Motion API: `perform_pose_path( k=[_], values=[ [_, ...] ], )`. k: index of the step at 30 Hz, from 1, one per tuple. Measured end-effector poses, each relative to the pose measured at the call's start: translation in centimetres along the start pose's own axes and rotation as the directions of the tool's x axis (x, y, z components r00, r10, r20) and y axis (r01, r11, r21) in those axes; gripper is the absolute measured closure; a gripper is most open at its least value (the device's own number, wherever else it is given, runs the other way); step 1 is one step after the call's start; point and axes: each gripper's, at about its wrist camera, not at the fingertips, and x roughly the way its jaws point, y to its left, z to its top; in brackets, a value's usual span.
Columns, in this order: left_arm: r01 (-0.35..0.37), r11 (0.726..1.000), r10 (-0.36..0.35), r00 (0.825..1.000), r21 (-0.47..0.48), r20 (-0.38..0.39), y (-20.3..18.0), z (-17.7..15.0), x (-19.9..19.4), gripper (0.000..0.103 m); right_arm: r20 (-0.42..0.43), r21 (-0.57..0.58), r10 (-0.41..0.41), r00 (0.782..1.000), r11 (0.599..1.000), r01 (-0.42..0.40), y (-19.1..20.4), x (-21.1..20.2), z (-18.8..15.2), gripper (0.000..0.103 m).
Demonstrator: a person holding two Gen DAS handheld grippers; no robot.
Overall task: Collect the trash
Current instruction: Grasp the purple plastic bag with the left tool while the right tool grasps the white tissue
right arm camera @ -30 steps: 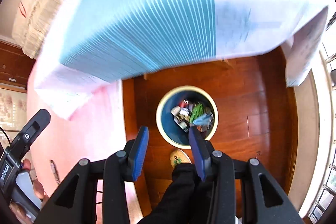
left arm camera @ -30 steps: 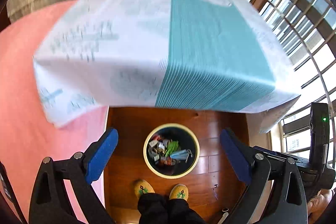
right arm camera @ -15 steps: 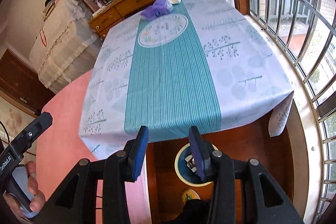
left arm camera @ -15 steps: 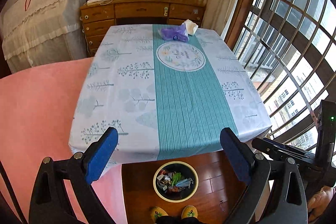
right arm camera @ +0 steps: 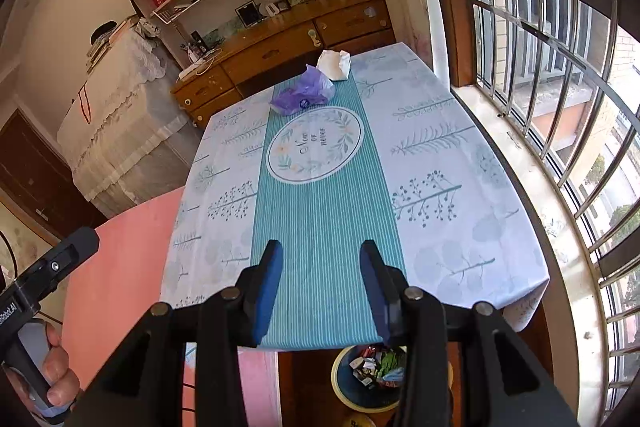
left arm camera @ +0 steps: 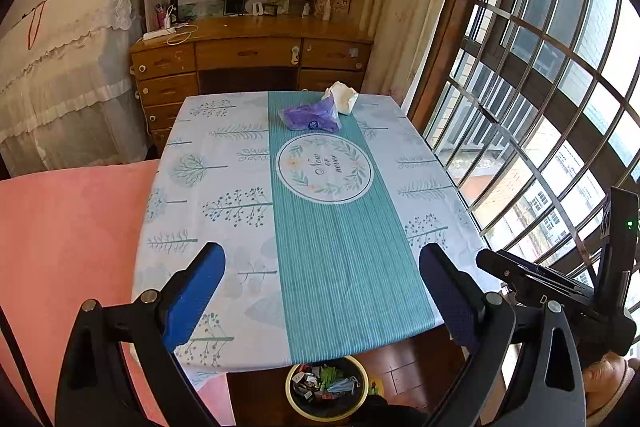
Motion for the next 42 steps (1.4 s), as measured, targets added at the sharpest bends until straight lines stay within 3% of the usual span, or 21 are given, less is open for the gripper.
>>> perform_pose_path(
  k=[7,13,17,24,27,34,42],
  values=[
    [0.017,0.997,-0.019,0.999,-0.076,-0.036,-0.5,6.0,6.9,0.006,-0.022,-0.053,0.034,0.999,0.998,-0.035,-2.7,5.3,8.1,0.062],
    [-0.064,0.98,0.048,0.995,-0.189,-0.089,-0.4,12.4,15.6,0.006,-0.098,-0.113,0.072,0.993,0.99,-0.083,-5.1,12.8,16.5,0.062],
    [-0.116,0.967,0.083,0.985,-0.227,-0.15,-0.1,16.2,22.6,0.006,-0.135,-0.152,0.097,0.986,0.981,-0.117,-6.3,18.2,22.0,0.056],
    [-0.21,0.924,0.133,0.96,-0.319,-0.245,2.4,21.0,32.9,0.006,-0.157,-0.201,0.122,0.98,0.967,-0.153,-6.4,26.5,29.5,0.054],
    [-0.226,0.9,0.128,0.955,-0.373,-0.269,3.6,22.7,36.1,0.006,-0.16,-0.238,0.121,0.98,0.958,-0.157,-5.6,29.7,32.3,0.045],
    [-0.285,0.849,0.14,0.934,-0.445,-0.33,6.2,25.1,42.3,0.006,-0.217,-0.289,0.08,0.973,0.947,-0.143,-4.0,38.0,36.7,0.041],
    [-0.353,0.794,0.135,0.896,-0.495,-0.422,9.5,24.3,46.4,0.006,-0.314,-0.291,0.071,0.947,0.942,-0.167,-3.2,44.5,36.9,0.04]
  ],
)
